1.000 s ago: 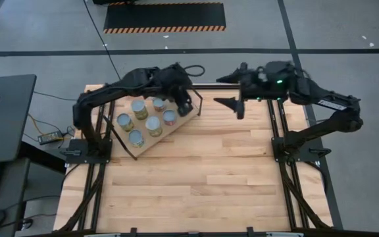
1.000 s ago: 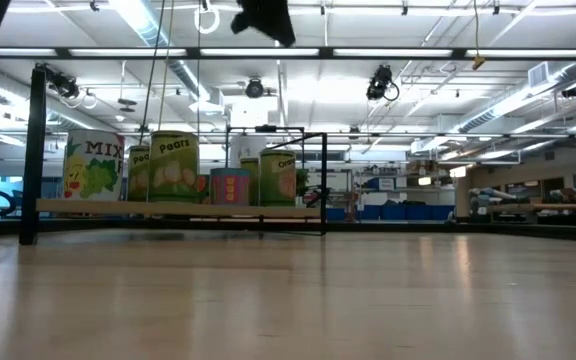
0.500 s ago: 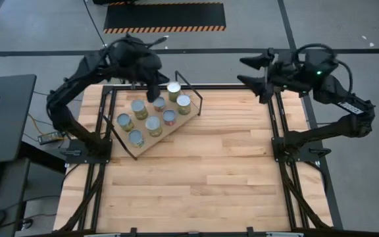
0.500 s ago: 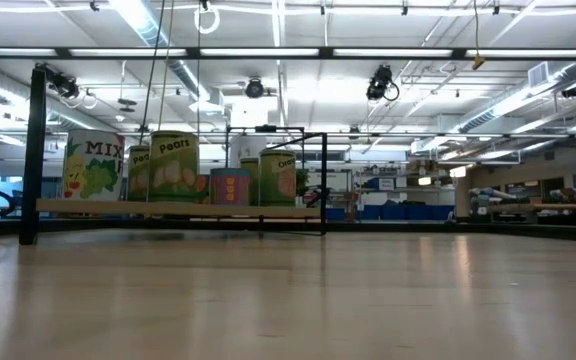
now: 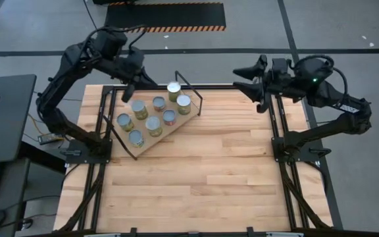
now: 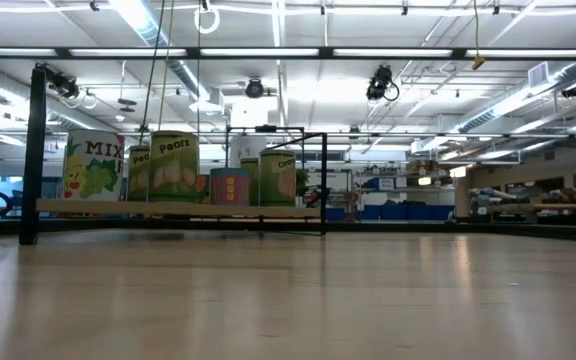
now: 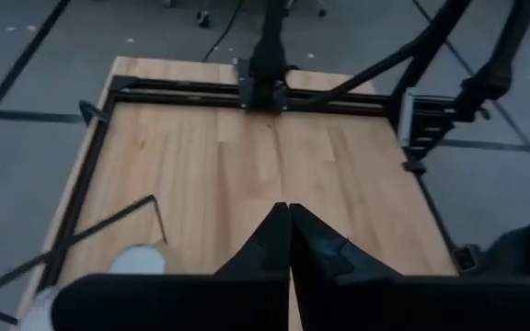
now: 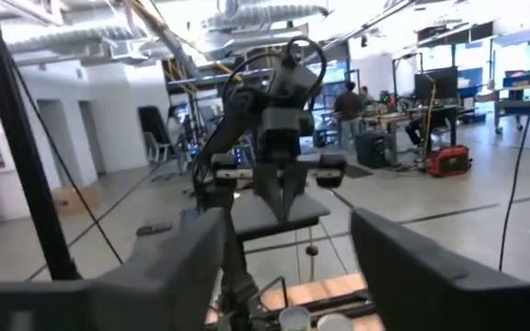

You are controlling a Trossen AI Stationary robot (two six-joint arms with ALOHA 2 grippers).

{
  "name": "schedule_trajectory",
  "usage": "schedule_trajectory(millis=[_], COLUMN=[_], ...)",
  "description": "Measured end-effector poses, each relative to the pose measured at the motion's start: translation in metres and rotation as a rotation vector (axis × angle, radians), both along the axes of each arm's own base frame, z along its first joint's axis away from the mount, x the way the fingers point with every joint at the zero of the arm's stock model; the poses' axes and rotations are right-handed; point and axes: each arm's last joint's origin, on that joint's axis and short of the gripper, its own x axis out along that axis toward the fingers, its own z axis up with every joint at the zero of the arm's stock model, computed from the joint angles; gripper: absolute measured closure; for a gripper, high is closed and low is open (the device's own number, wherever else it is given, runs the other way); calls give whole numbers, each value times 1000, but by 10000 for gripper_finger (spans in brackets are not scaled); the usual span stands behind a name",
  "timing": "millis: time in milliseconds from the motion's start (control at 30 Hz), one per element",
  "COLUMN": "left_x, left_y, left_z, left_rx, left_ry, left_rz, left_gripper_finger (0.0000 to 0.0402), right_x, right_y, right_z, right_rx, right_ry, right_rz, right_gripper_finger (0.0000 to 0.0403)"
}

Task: Pick and place cans onto a shelf
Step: Return to Home Position

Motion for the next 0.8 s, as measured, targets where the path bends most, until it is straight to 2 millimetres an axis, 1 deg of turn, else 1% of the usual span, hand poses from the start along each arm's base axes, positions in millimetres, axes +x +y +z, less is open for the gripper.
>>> schedule_trajectory(millis=[100,267,367,433,500,633,733,800], left_x=[-8,-11,-4,4,13,23,27,30], left_y=[0,-4,-1,4,11,20,29,34], left_z=[1,6,2,-8,-23,-55,-73,-84], left_rx=[-24,-19,-17,-61,-89,-115,-138,-194], left_ry=[-4,-58,-108,-136,-157,-243,-306,-320], left_rz=[-11,-87,-132,-146,-124,-64,118,238], left_gripper_finger=[394,397,397,396,393,393,394,393], right_x=[-9,-41,-59,-67,-73,-80,-82,-81], right_y=[6,14,14,14,15,15,15,15], right_z=[-3,-8,-16,-22,-29,-44,-53,-57], right_rx=[-21,-52,-28,24,36,35,37,37], right_ry=[3,-24,-42,-51,-51,-38,-23,-15], right_rz=[24,52,29,21,19,19,16,16], right_gripper_finger=[218,321,371,393,396,373,357,351])
